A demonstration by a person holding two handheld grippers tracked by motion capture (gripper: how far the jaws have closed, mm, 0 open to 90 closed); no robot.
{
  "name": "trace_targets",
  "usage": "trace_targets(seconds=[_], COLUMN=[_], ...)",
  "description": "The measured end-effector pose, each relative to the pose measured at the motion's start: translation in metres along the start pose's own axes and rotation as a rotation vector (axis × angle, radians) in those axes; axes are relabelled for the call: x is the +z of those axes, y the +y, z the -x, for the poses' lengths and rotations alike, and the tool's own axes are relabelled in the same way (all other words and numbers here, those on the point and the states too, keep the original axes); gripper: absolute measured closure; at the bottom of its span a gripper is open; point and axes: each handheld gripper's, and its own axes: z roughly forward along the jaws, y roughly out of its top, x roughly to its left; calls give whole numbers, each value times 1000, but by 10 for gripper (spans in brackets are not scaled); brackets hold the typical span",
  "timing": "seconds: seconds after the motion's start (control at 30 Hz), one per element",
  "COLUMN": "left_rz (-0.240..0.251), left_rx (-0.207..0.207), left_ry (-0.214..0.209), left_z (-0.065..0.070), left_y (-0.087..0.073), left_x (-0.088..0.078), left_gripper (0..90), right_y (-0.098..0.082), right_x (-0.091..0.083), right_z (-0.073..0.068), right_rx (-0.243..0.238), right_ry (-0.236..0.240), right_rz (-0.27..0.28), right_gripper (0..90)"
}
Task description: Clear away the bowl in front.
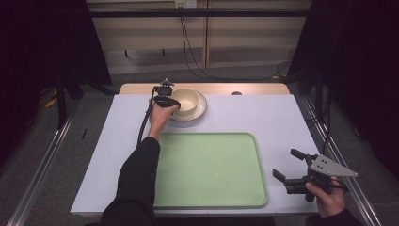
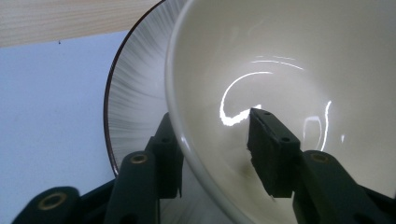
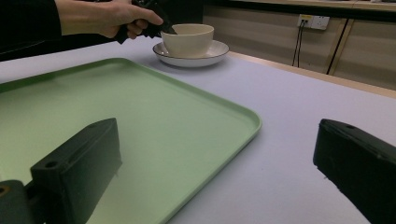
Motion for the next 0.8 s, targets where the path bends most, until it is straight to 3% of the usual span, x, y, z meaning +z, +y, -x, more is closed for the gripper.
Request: trace_targets(seconds=[0.1, 0.3, 0.43, 0.57, 0.67, 0.8], left_rz=[-16, -18, -21, -17, -7, -8], left_rx=[12, -55, -54, -67, -115, -130], left_ry=[-3, -54, -54, -45, -70, -60], left_z=[-1, -7, -7, -6, -11, -10], left_y=[1, 0, 0, 0, -1, 0], left_x=[-1, 0, 0, 0, -1, -1], left_gripper=[677, 691, 695, 770, 815, 830], right_y=[0, 0, 0, 0, 0, 0], right_x=[0, 0, 0, 0, 0, -1], right_z=[0, 0, 0, 0, 0, 0], right_rx=[1, -2, 3, 0, 5, 12], right_ry=[-2, -1, 1, -2, -3, -9], right_rz=[-4, -2, 0, 4, 5, 8], right_gripper=[5, 5, 5, 5, 6, 6])
